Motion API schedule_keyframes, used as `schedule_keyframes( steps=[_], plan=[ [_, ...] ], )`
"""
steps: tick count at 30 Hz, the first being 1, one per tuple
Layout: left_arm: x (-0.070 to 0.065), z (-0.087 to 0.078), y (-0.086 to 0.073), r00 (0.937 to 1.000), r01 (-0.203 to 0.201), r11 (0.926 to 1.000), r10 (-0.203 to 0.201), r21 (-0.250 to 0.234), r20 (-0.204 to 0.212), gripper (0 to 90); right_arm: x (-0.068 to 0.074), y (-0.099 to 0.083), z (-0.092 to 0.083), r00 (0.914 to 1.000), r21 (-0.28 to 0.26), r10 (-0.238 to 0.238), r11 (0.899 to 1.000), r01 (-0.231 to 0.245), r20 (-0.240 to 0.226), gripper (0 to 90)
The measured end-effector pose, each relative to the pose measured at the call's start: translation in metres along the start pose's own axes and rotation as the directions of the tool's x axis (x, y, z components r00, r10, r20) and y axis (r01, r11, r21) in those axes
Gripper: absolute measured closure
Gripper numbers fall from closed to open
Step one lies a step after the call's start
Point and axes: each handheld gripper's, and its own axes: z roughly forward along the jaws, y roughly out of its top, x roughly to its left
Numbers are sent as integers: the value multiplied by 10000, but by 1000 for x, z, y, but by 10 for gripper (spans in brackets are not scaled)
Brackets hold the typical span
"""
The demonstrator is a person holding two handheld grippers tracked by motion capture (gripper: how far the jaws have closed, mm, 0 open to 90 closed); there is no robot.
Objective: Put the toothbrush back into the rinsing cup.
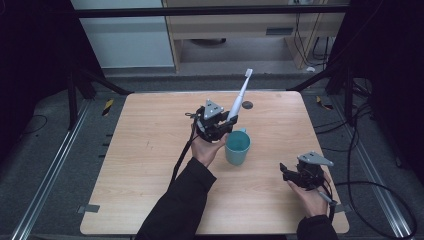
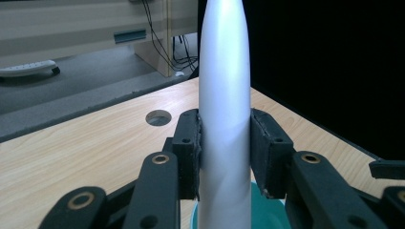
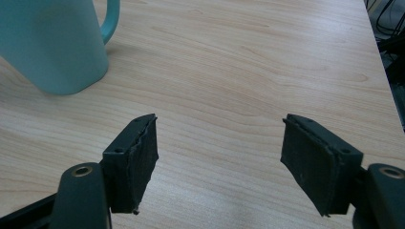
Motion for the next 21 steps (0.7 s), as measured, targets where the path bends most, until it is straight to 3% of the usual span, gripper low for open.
schedule_keyframes(
  steps=[21],
  plan=[
    [-8,37,-19,9997,-147,9998,145,106,221,658,0,0,0,10000,-66,35,10000,-35,-41,280]
  ],
)
